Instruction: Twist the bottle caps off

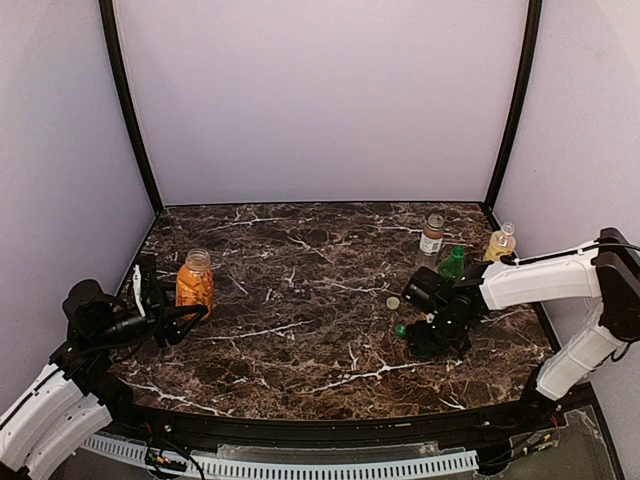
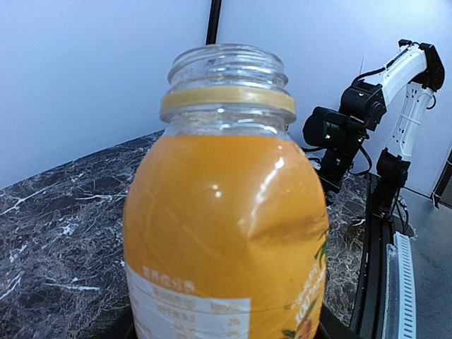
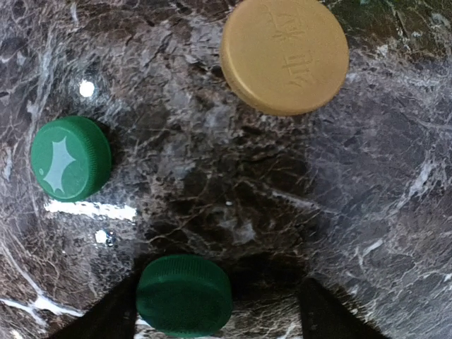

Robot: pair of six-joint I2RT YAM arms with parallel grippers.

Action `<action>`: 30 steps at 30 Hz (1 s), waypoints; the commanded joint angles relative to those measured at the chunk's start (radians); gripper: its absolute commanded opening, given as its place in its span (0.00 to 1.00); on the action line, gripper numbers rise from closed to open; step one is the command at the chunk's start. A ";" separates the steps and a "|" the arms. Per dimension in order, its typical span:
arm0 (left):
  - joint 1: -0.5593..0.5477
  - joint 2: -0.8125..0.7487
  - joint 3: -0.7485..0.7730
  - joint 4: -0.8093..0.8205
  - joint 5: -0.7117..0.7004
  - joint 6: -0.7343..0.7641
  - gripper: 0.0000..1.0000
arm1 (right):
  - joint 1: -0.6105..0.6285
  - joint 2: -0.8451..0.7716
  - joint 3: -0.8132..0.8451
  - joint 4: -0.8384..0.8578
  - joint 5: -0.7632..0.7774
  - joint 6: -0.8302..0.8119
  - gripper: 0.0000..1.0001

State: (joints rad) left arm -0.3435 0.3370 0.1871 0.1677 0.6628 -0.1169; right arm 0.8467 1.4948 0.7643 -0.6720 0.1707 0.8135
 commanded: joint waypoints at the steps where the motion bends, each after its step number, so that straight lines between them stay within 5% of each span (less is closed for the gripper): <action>1: 0.012 -0.027 -0.019 0.041 0.027 0.003 0.01 | 0.011 0.043 0.067 -0.116 -0.019 -0.017 0.98; 6: 0.013 -0.035 -0.025 0.069 0.078 -0.016 0.01 | 0.110 0.028 0.331 -0.317 0.013 -0.116 0.99; 10: 0.013 -0.048 -0.032 0.096 0.122 -0.036 0.01 | 0.251 0.080 0.666 -0.298 -0.016 -0.358 0.98; 17: 0.017 -0.061 -0.032 0.108 0.181 -0.041 0.01 | 0.363 0.284 1.040 0.204 -0.378 -0.711 0.97; 22: 0.019 -0.071 -0.031 0.097 0.187 -0.031 0.01 | 0.365 0.402 1.101 0.539 -0.511 -0.657 0.98; 30: 0.021 -0.073 -0.032 0.099 0.174 -0.031 0.01 | 0.373 0.532 1.135 0.761 -0.525 -0.546 0.95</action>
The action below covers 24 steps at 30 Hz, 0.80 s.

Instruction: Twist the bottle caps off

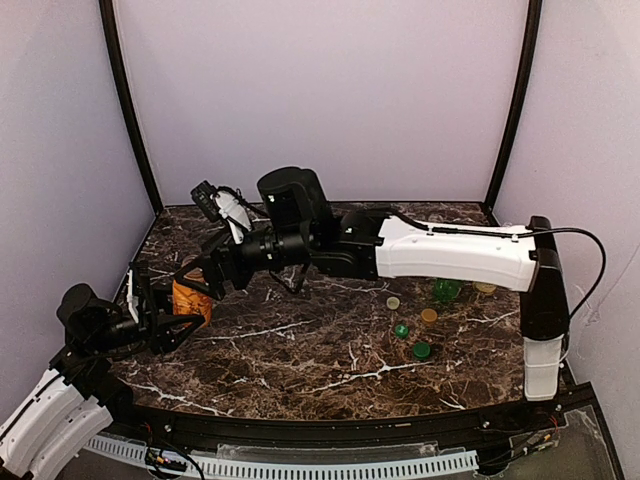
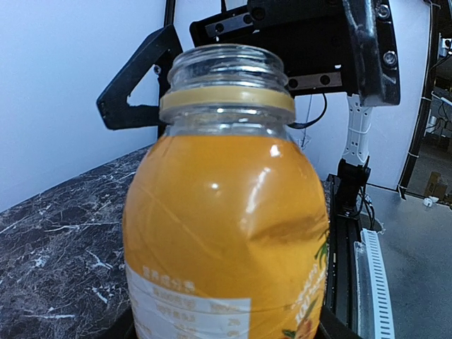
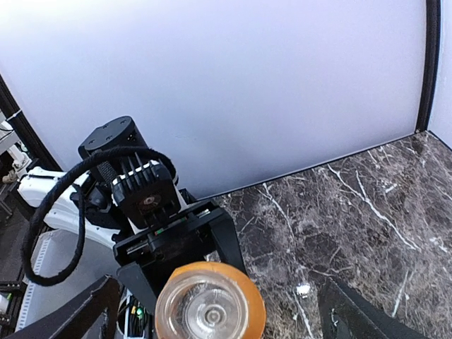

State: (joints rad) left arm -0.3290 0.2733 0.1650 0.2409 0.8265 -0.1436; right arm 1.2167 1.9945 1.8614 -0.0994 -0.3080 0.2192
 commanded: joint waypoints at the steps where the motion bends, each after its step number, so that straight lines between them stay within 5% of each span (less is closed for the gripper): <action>1: 0.007 -0.009 -0.010 0.026 0.009 -0.005 0.01 | 0.006 0.042 0.038 0.204 -0.042 0.052 0.92; 10: 0.007 -0.010 -0.010 0.029 -0.003 -0.004 0.01 | 0.007 0.078 0.044 0.191 -0.054 0.088 0.53; 18: 0.008 -0.014 -0.010 0.025 -0.014 -0.003 0.01 | 0.007 0.072 0.018 0.151 -0.049 0.109 0.60; 24: 0.008 -0.014 -0.010 0.026 -0.013 -0.003 0.01 | 0.007 0.075 0.031 0.138 -0.045 0.107 0.55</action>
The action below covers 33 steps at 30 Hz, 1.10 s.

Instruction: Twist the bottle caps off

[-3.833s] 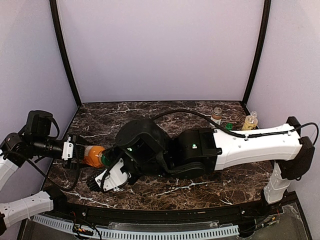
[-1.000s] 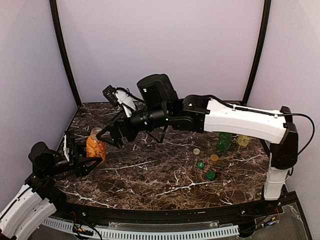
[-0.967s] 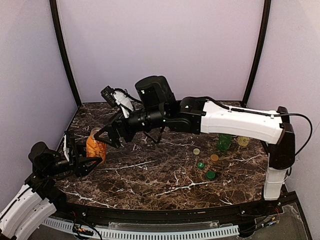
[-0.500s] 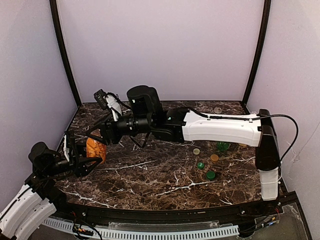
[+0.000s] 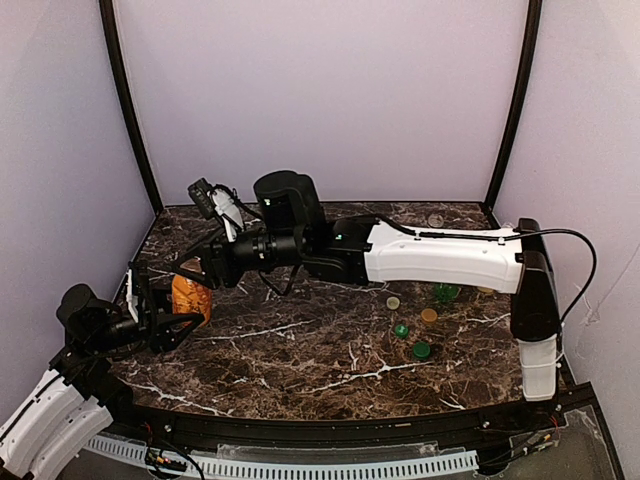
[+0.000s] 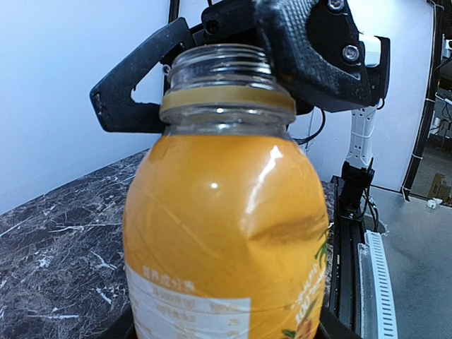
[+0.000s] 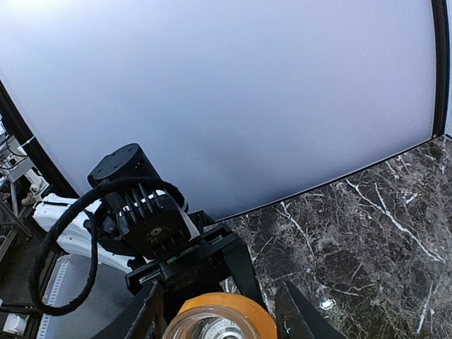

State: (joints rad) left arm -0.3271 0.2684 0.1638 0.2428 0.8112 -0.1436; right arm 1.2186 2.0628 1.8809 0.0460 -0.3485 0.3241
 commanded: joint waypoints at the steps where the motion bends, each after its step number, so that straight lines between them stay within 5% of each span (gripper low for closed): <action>1: 0.007 -0.010 -0.009 0.023 0.002 -0.003 0.01 | 0.005 0.009 0.012 -0.011 -0.003 0.001 0.56; 6: 0.006 -0.011 -0.008 0.023 0.000 -0.004 0.01 | 0.004 0.026 0.019 -0.027 -0.012 0.006 0.51; 12: 0.006 -0.011 -0.009 0.028 -0.004 -0.009 0.01 | 0.004 0.024 0.023 -0.030 -0.026 0.010 0.04; 16: 0.006 -0.013 -0.009 0.022 -0.011 -0.007 0.01 | 0.003 0.000 0.017 -0.055 -0.007 -0.029 0.00; 18: 0.006 -0.016 -0.008 0.015 -0.033 -0.005 0.27 | 0.001 -0.023 0.008 -0.093 0.026 -0.065 0.00; 19: 0.006 -0.019 -0.006 0.006 -0.062 -0.006 0.63 | -0.002 -0.038 -0.001 -0.104 0.049 -0.080 0.00; 21: 0.009 -0.022 -0.006 -0.002 -0.094 -0.011 0.94 | -0.015 -0.073 -0.032 -0.126 0.102 -0.103 0.00; 33: 0.056 -0.012 -0.006 -0.032 -0.179 0.010 0.99 | -0.241 -0.363 -0.456 -0.158 0.649 -0.185 0.00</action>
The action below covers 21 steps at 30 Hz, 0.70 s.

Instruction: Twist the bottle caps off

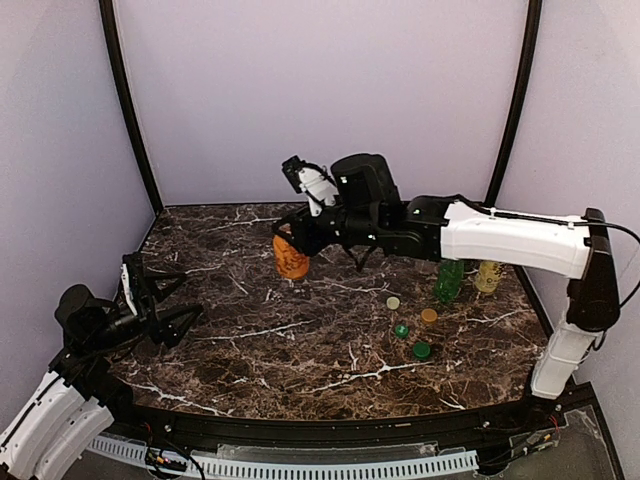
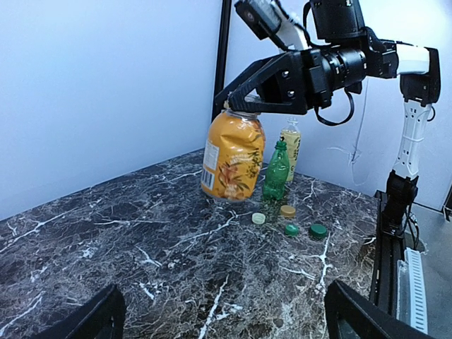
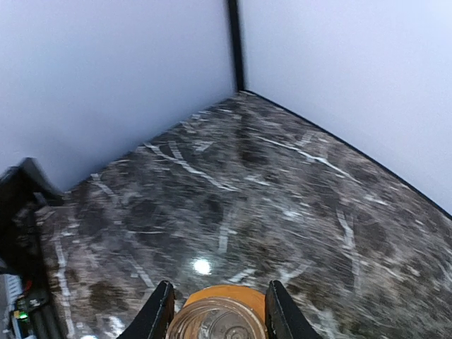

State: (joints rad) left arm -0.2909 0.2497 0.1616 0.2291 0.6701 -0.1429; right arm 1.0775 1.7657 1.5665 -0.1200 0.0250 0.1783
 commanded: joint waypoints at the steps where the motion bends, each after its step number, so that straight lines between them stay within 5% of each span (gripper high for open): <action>1: 0.022 0.013 -0.004 -0.019 -0.040 0.010 0.99 | -0.137 -0.080 -0.195 0.034 0.310 -0.050 0.00; 8: 0.060 0.065 -0.007 -0.010 -0.037 0.014 0.99 | -0.288 -0.104 -0.486 0.388 0.310 -0.133 0.00; 21: 0.109 0.132 -0.011 0.004 -0.037 0.014 0.99 | -0.399 0.058 -0.585 0.602 0.195 -0.060 0.00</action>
State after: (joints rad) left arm -0.1944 0.3702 0.1616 0.2298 0.6346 -0.1375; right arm 0.6876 1.8053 1.0260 0.3519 0.2481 0.0887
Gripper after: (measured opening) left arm 0.987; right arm 0.367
